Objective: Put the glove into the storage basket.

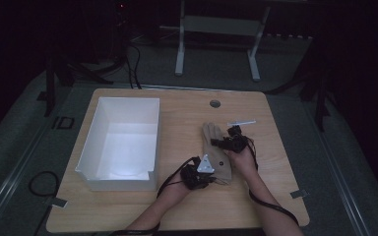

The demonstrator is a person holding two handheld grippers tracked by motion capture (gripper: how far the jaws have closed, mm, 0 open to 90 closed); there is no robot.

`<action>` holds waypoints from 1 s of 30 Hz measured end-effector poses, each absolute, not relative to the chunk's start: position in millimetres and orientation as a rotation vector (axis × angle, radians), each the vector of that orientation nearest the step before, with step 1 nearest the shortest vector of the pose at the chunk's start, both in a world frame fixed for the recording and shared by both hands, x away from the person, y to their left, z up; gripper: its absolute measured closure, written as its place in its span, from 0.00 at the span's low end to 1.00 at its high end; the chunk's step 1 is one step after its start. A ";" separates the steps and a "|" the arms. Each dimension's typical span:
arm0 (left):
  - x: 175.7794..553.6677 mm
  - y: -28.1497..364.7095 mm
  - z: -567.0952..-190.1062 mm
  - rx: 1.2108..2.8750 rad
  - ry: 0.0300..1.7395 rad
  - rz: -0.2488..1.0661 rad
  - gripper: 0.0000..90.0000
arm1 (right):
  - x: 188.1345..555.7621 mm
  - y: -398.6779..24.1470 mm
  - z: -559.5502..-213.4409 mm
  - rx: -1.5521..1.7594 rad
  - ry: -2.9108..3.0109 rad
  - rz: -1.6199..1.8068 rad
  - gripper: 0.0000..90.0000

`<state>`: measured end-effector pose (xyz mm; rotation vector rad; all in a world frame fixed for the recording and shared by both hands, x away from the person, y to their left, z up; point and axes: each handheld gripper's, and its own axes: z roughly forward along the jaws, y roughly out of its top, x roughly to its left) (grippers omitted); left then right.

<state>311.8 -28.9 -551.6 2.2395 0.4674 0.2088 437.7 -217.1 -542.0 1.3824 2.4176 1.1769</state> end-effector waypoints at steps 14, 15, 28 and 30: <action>307.0 -20.2 -501.0 2.230 0.463 0.215 0.90 | 428.6 -219.3 -489.1 1.310 2.377 1.309 0.70; 306.6 -19.6 -496.8 2.230 0.459 0.217 0.90 | 428.3 -219.6 -485.0 1.307 2.374 1.320 0.70; 308.6 -10.7 -450.5 2.244 0.442 0.244 0.90 | 425.3 -218.6 -442.5 1.264 2.323 1.415 0.70; 309.1 -8.8 -444.1 2.239 0.444 0.251 0.90 | 425.4 -218.9 -436.8 1.273 2.301 1.437 0.70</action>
